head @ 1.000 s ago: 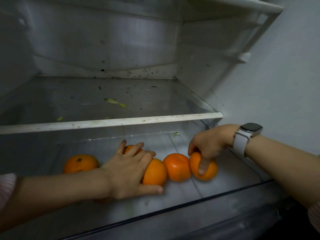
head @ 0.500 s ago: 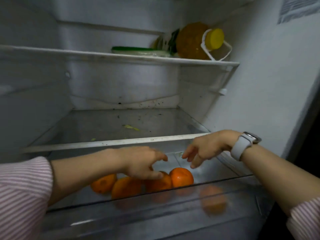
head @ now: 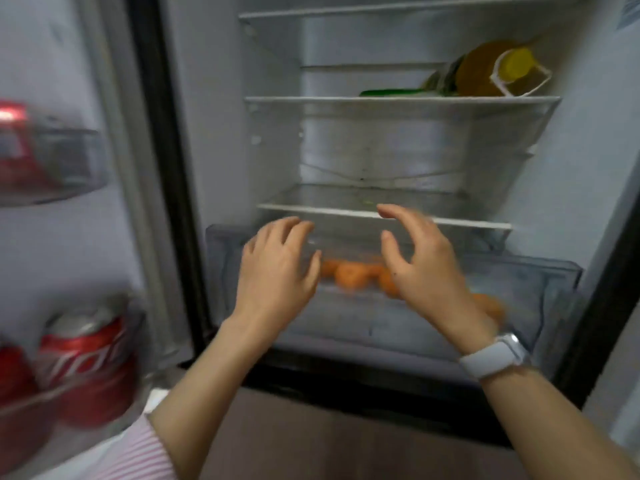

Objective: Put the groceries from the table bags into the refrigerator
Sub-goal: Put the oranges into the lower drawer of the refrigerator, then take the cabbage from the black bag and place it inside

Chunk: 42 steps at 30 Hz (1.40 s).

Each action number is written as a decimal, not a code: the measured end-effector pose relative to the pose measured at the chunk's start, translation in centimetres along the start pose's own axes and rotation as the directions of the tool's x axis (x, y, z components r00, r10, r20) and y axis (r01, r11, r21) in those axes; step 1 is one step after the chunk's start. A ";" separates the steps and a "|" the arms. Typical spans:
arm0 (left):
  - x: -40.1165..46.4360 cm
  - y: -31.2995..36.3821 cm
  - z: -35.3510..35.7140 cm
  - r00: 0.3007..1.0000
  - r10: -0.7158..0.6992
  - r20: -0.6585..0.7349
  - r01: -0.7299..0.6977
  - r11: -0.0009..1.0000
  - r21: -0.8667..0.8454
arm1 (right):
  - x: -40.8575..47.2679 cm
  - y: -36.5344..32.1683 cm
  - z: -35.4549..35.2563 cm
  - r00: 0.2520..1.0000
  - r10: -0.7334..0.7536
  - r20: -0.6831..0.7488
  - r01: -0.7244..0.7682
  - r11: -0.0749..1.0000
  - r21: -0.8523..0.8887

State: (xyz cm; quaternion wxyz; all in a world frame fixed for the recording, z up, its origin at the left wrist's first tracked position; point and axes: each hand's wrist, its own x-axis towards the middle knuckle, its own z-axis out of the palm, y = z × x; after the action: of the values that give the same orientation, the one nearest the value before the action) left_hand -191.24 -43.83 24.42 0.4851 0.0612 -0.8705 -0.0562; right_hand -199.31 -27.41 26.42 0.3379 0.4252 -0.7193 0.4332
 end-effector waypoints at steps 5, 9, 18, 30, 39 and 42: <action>-15.5 -1.0 -3.0 0.951 -0.265 0.161 0.251 0.963 0.101 | -13.5 -4.2 5.0 0.972 0.174 0.159 -0.205 0.956 0.209; -26.7 -2.7 -6.9 0.802 -0.482 0.352 0.398 0.871 0.287 | -23.5 -7.9 9.2 0.809 0.244 0.534 -0.280 0.960 -0.015; -46.5 -11.2 -28.9 0.513 -0.837 0.191 0.625 0.517 0.585 | -36.0 -30.1 19.8 0.585 -0.109 0.804 -0.083 0.978 0.193; -71.6 -15.6 -67.9 0.072 -0.895 -0.440 0.797 -0.213 0.565 | -50.7 -74.1 29.6 0.244 -0.675 0.696 0.031 0.723 0.690; -80.8 -24.8 -80.6 -0.055 -0.818 -0.573 0.809 -0.373 0.455 | -56.2 -94.9 39.7 -0.024 -0.825 0.564 -0.019 0.565 0.825; -82.4 -32.0 -86.4 -0.055 -0.800 -0.597 0.809 -0.387 0.443 | -56.2 -102.1 45.4 -0.025 -0.848 0.530 -0.052 0.530 0.846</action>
State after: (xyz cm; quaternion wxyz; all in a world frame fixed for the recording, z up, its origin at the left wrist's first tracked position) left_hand -73.06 -65.48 -4.44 0.2073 0.8639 -0.4580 -0.0290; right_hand -89.31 -77.70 -5.33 -0.2609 0.8884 -0.3532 0.1340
